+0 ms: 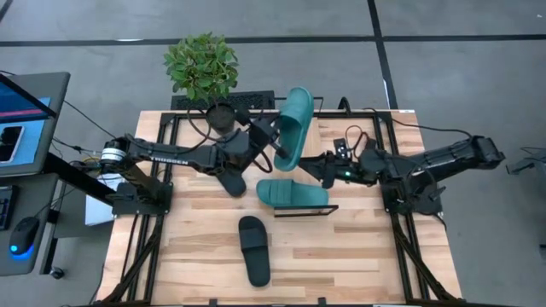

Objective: Pick and place slides into the shelf
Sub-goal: Put the green slide on the shelf

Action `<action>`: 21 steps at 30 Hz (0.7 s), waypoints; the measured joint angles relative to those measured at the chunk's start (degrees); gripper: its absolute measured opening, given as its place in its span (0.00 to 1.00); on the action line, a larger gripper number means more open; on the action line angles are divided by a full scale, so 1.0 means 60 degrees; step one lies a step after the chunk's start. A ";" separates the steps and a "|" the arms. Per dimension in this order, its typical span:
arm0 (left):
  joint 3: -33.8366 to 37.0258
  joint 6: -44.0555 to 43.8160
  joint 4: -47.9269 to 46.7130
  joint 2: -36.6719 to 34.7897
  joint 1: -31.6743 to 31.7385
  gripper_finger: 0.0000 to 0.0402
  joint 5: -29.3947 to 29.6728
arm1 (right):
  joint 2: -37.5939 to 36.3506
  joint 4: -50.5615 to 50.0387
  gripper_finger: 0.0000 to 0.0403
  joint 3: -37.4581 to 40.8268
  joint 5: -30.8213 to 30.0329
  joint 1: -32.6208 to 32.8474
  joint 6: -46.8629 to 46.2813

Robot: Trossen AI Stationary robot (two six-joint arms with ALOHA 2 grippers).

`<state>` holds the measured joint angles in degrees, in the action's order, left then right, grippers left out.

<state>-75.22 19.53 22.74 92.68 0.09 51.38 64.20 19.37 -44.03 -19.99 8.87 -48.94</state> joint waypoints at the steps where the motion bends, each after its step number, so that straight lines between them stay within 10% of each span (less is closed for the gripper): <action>1: 0.0000 0.0094 -0.0012 0.0000 -0.0022 0.00 0.0003 | 0.0049 0.0010 0.46 -0.0030 -0.0002 -0.0057 -0.0087; 21: 0.0000 0.0116 -0.0451 -0.0011 -0.0111 0.00 -0.0158 | 0.0292 0.0321 0.46 -0.0062 -0.0154 -0.0563 -0.0628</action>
<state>-75.22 20.23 20.03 92.62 -0.58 50.43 65.95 21.29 -44.40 -20.92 5.49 -52.71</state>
